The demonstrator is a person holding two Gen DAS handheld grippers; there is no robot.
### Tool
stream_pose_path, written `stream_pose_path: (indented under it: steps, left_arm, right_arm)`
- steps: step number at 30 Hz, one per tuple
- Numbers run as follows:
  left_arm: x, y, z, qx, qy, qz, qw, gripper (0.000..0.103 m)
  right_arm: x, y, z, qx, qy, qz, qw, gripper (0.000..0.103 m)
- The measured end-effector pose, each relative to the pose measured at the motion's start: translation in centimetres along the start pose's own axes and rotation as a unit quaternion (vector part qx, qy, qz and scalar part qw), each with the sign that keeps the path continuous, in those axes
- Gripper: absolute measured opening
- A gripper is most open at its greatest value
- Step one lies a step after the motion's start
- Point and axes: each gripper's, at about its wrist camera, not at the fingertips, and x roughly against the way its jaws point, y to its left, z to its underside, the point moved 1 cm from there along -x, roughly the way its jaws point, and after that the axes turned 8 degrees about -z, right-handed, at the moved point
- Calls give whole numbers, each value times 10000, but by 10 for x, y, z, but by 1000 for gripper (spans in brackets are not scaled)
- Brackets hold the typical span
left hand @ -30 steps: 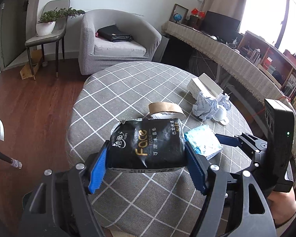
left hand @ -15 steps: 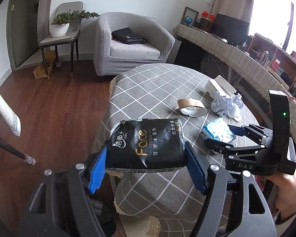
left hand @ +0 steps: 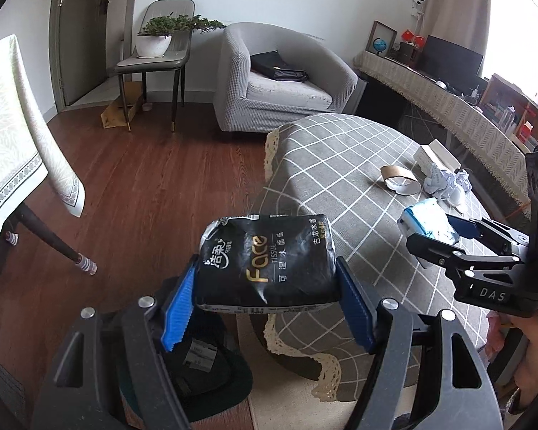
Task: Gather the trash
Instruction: 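Carry the tissue pack and wet-wipe pack over the green trash bin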
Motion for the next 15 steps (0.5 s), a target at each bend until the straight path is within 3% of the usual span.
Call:
stream_pose_path:
  steps: [15]
  left_arm:
    - [-23,68,50,-82,662,-484,9966,74]
  right_arm:
    - [-23,81,-11,211,-11,-831,9963,72]
